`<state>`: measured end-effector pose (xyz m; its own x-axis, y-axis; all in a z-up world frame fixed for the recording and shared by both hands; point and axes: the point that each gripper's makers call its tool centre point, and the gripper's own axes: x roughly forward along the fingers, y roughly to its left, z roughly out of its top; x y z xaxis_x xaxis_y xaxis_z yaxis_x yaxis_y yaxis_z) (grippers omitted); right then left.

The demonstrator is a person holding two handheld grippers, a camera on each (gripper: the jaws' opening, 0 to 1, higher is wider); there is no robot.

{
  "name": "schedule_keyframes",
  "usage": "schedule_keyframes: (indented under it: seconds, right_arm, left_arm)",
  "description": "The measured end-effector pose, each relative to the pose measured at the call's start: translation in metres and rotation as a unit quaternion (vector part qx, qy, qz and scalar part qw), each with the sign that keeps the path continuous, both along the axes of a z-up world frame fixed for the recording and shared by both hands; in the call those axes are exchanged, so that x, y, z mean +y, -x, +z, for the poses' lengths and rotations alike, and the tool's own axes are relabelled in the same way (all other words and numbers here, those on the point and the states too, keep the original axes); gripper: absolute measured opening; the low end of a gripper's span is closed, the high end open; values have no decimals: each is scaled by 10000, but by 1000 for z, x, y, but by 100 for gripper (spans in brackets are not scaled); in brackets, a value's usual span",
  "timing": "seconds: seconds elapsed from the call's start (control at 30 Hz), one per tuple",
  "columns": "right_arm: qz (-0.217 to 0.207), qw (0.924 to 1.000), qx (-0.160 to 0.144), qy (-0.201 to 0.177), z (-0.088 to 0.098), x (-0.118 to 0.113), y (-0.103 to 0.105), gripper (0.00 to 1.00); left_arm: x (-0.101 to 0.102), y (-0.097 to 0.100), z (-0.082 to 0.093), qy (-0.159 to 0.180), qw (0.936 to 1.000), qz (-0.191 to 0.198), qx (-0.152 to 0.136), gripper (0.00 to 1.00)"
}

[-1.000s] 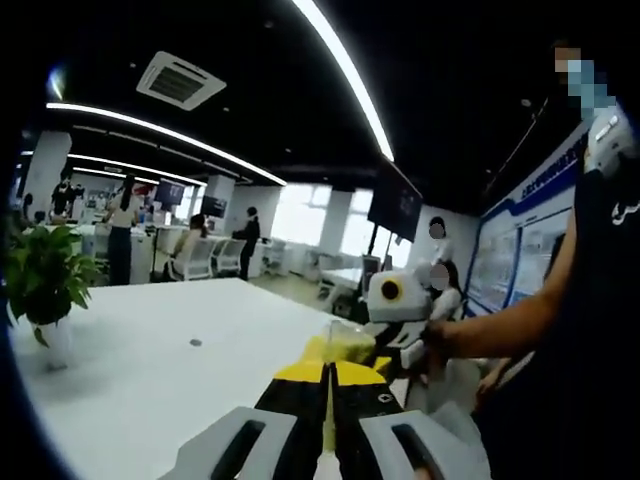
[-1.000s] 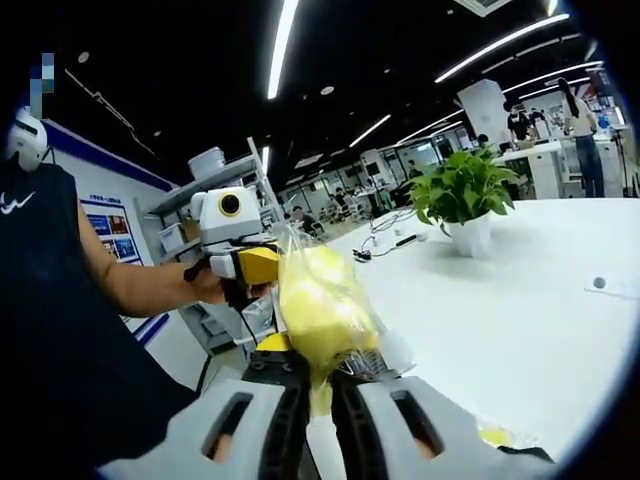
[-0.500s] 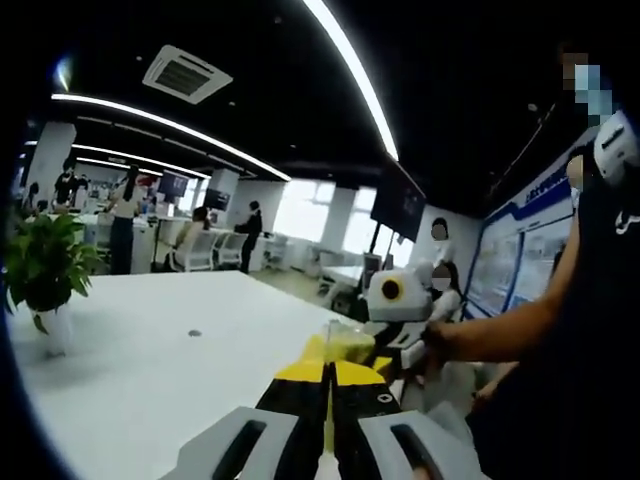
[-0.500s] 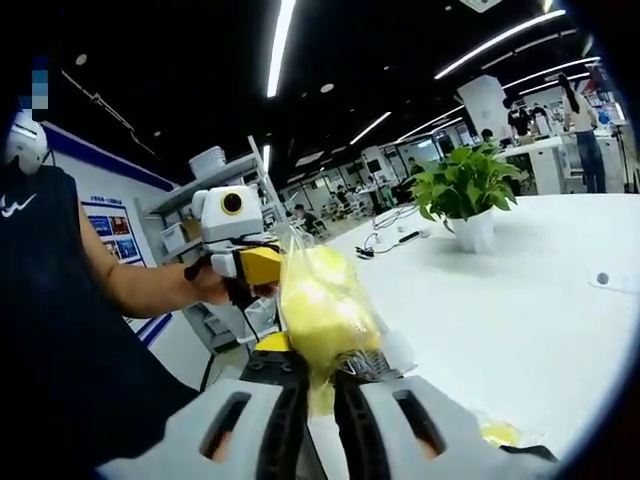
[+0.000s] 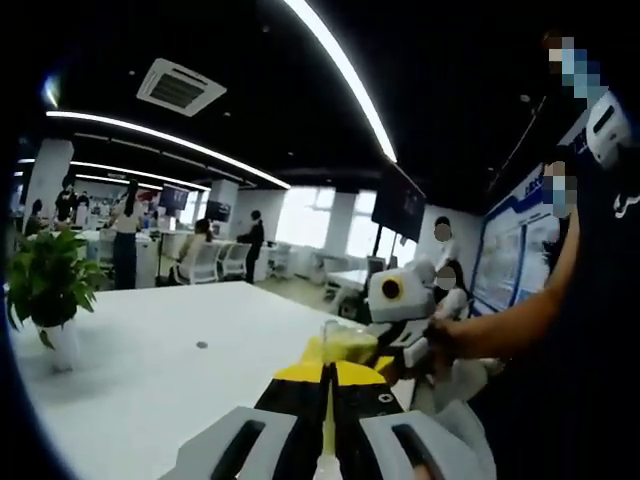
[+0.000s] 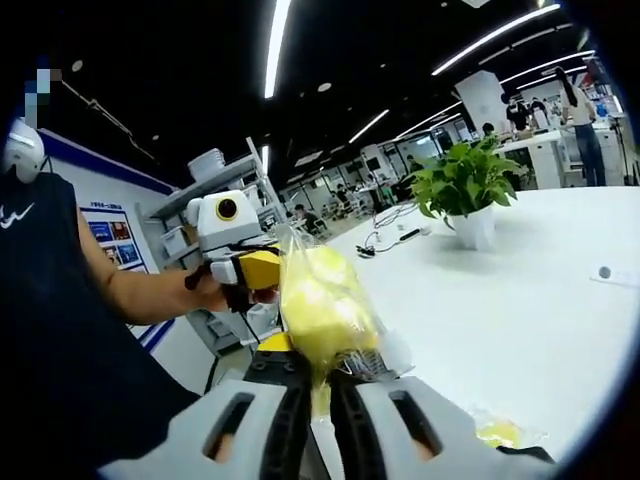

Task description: Compare the silicone blocks by pressing each to a similar depth, holding the contact briefly, and releasing to observe deformation and rebound differences across the visible hardness samples.

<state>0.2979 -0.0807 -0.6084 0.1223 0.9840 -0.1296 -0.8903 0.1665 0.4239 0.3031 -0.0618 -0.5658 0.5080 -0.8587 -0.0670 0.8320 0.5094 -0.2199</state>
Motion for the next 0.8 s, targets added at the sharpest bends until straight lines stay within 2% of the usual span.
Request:
schedule_keyframes:
  seconds: [0.2,0.27,0.33,0.4,0.47,0.53,0.6,0.63,0.7,0.73,0.8]
  right_arm:
    - [31,10000,13,72,-3,1,2,3]
    - [-27,9999,-10,130,-5,2,0,3]
    - [-57,9999,43,79,-3,2,0,4]
    - [-69,10000,-21,33,0,3,0,5]
    - [-47,9998,-195,29,1,4,0,6]
    - [6,10000,-67,-45,1,5,1,7]
    - [-23,9998,-183,-99,4,5,0,8]
    - [-142,9987,-472,-143,6,5,-5,9]
    - [-131,9990,-401,-172,5,6,-3,11]
    - [-150,9991,-379,-146,4,6,-4,13]
    - [-284,9980,-558,24,-3,4,-11,22]
  left_arm:
    - [2,0,-4,23,9999,84,114,0]
    - [2,1,-6,-135,9998,177,17,0]
    - [2,2,-3,-111,9997,198,-14,0]
    - [4,1,0,7,9998,213,48,0]
    - [6,0,0,144,9992,233,292,0]
    - [6,0,1,140,9993,236,236,0]
    - [8,0,3,249,9989,266,296,0]
    - [8,0,5,308,9987,277,303,0]
    - [8,1,7,414,9983,253,336,0]
    - [8,0,9,498,9978,259,363,0]
    - [9,0,13,602,9972,275,339,0]
